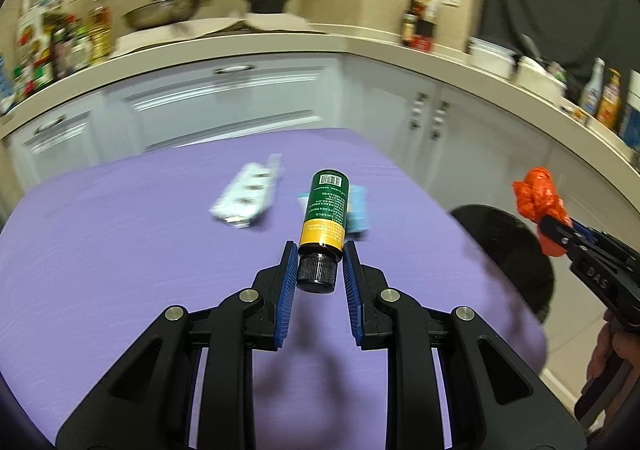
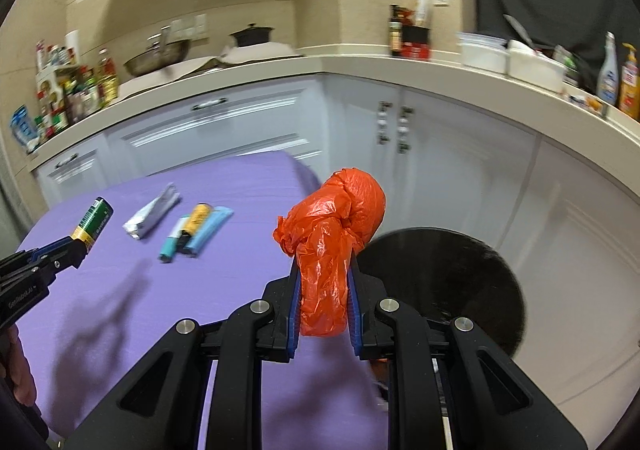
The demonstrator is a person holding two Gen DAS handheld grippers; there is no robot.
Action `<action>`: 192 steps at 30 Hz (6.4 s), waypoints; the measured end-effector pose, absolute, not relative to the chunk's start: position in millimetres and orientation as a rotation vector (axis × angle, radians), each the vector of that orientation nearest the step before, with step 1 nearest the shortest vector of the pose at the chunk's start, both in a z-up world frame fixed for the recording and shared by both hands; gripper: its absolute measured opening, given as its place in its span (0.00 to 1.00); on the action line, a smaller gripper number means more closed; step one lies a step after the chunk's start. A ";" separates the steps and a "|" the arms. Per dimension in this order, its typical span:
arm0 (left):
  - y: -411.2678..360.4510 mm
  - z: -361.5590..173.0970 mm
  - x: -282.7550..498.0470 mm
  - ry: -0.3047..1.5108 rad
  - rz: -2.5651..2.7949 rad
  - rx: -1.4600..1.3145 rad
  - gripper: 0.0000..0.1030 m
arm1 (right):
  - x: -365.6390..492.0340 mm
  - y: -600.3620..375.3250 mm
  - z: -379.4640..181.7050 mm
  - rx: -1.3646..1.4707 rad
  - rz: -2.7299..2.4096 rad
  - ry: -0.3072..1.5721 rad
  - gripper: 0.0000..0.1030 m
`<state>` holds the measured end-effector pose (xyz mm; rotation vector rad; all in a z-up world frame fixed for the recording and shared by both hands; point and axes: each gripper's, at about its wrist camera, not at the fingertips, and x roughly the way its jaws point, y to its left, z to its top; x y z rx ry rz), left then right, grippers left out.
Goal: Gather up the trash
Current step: 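Carry the green bottle and red bag over the bin and open both tools, then move the right tool to the table and grasp the light blue tube, then grasp the white paper packet with the left tool, then carry the paper packet and blue tube over the bin and open both tools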
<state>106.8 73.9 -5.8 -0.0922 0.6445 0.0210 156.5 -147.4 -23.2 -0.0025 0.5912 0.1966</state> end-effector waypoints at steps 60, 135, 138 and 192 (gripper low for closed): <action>-82.2 -26.2 197.9 0.666 -0.190 0.049 0.46 | 207.0 -250.0 -57.3 0.134 0.039 0.635 0.48; 168.3 -43.3 160.8 0.709 0.168 -0.151 0.53 | 263.1 -11.9 -80.2 -0.062 0.336 0.828 0.15; 160.6 -44.8 172.4 0.721 0.152 -0.136 0.53 | 264.2 -18.2 -78.7 -0.052 0.335 0.824 0.15; 76.0 -10.4 122.1 0.664 0.048 -0.059 0.03 | 192.1 -135.6 -48.4 0.035 0.237 0.690 0.15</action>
